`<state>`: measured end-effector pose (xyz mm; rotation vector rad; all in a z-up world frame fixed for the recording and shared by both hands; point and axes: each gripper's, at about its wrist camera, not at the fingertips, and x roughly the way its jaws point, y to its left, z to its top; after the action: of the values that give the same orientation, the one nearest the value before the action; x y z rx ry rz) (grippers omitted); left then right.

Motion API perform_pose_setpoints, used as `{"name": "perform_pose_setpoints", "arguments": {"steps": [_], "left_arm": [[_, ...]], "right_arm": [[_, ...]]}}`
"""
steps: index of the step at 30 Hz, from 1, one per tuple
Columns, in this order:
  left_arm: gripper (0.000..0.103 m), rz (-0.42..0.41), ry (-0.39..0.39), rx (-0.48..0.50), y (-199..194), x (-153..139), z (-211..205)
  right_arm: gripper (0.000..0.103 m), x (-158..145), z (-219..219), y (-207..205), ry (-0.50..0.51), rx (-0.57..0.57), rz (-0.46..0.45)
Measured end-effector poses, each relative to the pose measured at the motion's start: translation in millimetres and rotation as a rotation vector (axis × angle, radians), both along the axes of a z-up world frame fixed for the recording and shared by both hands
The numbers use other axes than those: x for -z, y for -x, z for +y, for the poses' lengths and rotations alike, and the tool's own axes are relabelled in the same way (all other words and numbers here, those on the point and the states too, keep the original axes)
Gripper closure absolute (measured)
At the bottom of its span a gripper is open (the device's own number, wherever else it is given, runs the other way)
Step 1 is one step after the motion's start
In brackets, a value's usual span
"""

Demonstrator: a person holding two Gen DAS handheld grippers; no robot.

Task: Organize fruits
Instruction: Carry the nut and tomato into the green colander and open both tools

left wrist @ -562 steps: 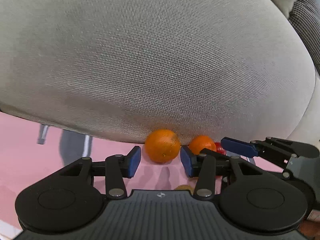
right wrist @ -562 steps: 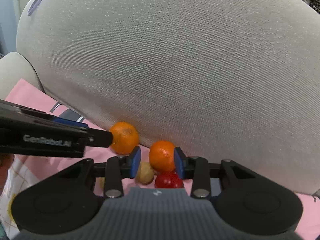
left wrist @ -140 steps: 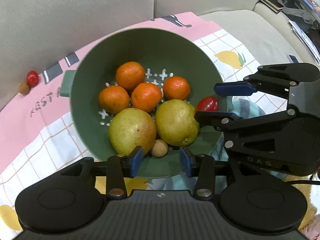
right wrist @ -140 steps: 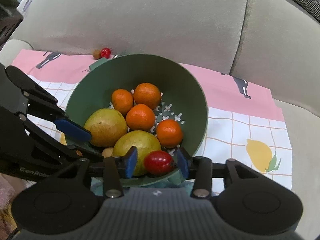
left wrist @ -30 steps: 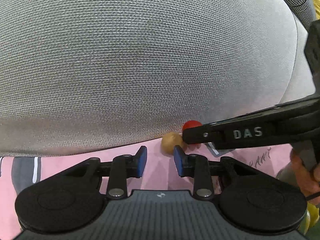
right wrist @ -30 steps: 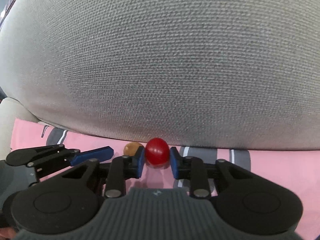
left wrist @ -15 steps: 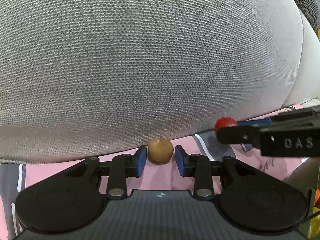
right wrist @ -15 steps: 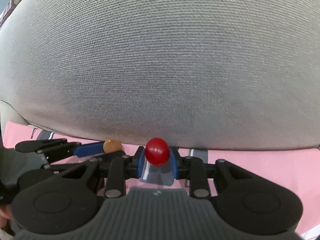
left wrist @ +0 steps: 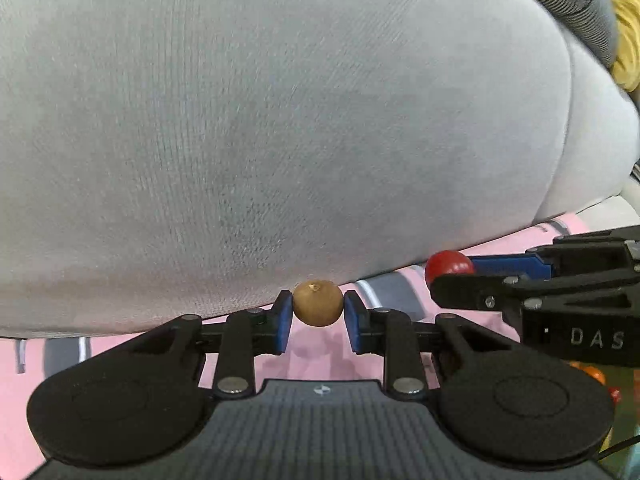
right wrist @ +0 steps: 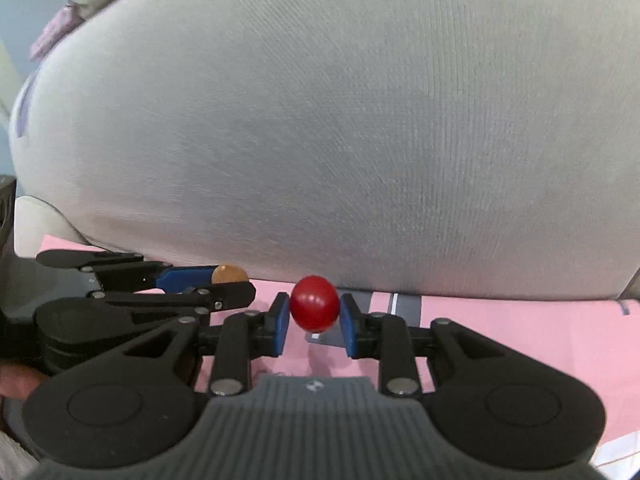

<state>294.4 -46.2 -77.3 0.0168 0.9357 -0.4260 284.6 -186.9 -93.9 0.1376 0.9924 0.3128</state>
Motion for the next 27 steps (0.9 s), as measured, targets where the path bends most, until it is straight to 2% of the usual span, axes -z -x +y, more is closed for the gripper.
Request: {"name": "perform_pose_setpoints", "arguments": {"steps": [10, 16, 20, 27], "left_arm": [[0.073, -0.098, 0.002, 0.088, 49, -65, -38], [0.073, -0.121, 0.012, 0.134, 90, -78, -54], [0.073, -0.124, 0.021, 0.169, 106, -87, -66], [0.073, -0.124, 0.006, 0.243, 134, -93, -97]], "right_arm": [[0.079, -38, -31, 62, 0.007, 0.021, -0.090], [0.079, -53, -66, 99, 0.012, 0.078, -0.113], [0.079, -73, -90, 136, 0.015, 0.121, -0.123], [0.079, -80, -126, 174, 0.019, 0.201, -0.125]]}}
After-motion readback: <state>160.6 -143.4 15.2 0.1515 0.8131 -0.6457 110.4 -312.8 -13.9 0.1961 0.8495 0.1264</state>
